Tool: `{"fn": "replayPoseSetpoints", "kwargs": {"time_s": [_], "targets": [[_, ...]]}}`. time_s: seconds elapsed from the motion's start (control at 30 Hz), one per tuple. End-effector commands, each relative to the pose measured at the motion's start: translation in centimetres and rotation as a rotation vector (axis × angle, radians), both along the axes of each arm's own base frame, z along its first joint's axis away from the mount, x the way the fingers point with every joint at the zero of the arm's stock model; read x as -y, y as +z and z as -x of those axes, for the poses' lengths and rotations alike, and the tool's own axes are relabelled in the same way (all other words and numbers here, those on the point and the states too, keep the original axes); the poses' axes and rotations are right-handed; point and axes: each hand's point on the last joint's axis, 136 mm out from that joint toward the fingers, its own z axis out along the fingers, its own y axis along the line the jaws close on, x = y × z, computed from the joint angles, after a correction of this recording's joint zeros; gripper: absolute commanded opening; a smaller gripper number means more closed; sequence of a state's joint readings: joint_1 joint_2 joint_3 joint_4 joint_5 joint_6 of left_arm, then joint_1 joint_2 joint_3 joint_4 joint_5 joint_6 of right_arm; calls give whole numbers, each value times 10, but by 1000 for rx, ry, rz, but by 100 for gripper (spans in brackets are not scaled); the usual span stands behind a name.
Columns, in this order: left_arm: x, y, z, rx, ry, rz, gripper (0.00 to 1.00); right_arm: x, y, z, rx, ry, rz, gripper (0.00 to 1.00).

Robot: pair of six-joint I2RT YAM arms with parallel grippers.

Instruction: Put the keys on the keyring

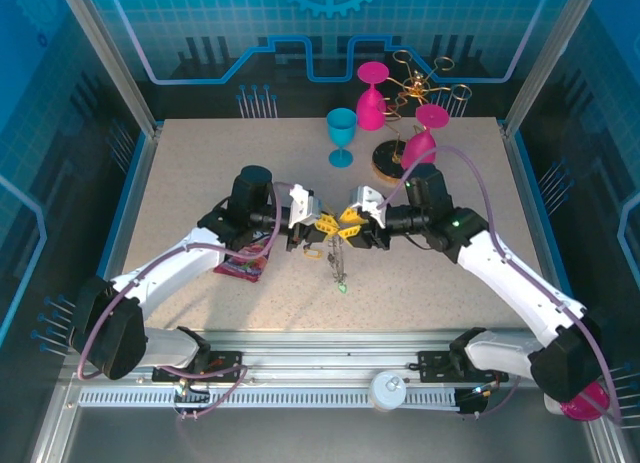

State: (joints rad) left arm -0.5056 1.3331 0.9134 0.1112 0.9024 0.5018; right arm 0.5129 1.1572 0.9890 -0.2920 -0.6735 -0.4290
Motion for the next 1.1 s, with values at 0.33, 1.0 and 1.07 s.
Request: {"fn": "replayPoseSetpoints", "kwargs": {"time_s": [0.33, 1.0, 1.07], "targets": [[3, 46, 11, 47, -46, 259, 0, 12, 10, 0, 132, -45, -194, 30], [4, 36, 12, 52, -52, 239, 0, 15, 18, 7, 161, -30, -222, 25], [4, 37, 11, 55, -52, 239, 0, 13, 19, 7, 148, -19, -228, 25]]}}
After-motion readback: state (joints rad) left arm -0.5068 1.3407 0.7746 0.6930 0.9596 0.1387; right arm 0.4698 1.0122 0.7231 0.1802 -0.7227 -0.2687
